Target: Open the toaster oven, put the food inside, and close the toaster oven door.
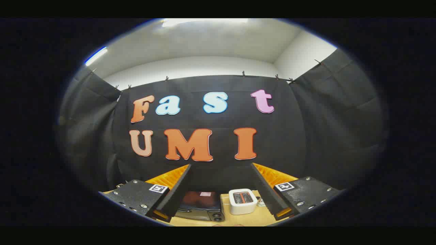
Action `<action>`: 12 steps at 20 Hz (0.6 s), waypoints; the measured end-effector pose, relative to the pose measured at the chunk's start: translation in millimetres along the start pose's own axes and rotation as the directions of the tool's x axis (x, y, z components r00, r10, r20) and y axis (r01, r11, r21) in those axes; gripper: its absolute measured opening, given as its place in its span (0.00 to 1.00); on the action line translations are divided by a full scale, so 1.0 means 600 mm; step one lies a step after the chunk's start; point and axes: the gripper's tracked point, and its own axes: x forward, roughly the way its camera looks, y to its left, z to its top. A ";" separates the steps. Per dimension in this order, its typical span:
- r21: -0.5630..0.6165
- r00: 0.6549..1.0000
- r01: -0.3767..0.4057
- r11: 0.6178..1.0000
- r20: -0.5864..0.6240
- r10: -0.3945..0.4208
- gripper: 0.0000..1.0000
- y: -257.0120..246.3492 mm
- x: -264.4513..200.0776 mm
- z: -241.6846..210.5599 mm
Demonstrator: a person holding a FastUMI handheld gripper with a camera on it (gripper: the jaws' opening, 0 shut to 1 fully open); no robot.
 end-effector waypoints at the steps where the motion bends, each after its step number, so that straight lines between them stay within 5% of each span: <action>1: -0.019 1.000 -0.004 1.000 0.005 0.005 0.98 0.011 -0.001 0.007; 12: -0.104 0.995 -0.095 0.990 0.006 0.096 0.99 0.090 -0.021 0.010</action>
